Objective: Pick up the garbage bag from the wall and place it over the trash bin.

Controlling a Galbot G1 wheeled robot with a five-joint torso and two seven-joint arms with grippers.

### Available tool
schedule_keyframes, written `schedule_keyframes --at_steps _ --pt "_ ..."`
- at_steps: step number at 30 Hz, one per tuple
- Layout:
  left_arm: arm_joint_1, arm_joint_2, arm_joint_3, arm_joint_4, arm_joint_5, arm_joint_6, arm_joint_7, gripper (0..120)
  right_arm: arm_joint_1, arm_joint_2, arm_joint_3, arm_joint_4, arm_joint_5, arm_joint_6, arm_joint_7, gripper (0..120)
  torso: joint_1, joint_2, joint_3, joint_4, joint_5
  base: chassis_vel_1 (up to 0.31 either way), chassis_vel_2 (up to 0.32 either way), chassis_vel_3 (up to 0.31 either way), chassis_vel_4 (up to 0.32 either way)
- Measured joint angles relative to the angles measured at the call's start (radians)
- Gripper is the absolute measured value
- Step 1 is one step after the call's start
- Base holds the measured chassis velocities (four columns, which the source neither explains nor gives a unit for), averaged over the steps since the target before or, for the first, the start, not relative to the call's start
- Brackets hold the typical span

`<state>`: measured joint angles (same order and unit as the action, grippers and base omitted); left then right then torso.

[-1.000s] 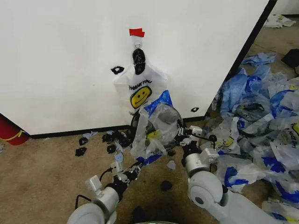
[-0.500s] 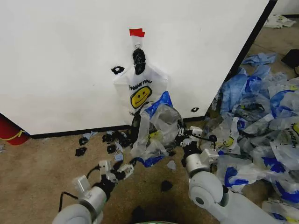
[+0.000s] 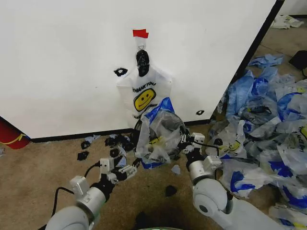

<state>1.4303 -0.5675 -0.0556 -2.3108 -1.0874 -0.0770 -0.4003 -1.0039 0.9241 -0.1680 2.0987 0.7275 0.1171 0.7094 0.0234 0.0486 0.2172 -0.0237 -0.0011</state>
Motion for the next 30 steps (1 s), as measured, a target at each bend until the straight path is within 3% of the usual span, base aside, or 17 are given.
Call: schedule_keyframes --at_steps 10,16,21,30 --pt "0.051 0.020 -0.055 -0.049 0.024 0.007 -0.049 95 -0.006 -0.014 0.015 -0.028 -0.016 0.002 -0.002 1 0.000 0.000 0.000 0.0000 0.0003 0.000 0.000 0.000 0.000" --pt "0.057 0.023 -0.137 -0.103 0.038 0.037 -0.073 94 -0.015 -0.018 0.013 -0.042 -0.034 0.006 -0.005 1 0.000 0.000 0.000 0.0002 0.0001 0.000 0.000 0.000 0.000" --pt "-0.009 0.044 -0.205 -0.130 0.047 0.045 -0.022 95 -0.015 -0.033 -0.061 -0.028 -0.047 0.005 -0.005 1 0.000 0.000 0.000 0.0000 0.0002 0.000 0.000 0.000 0.000" --pt "-0.047 0.056 -0.163 -0.122 0.045 0.049 0.046 97 0.045 -0.075 -0.194 0.006 -0.042 -0.011 0.004 1 0.000 0.000 0.000 0.0001 0.0000 0.000 0.000 0.000 0.000"
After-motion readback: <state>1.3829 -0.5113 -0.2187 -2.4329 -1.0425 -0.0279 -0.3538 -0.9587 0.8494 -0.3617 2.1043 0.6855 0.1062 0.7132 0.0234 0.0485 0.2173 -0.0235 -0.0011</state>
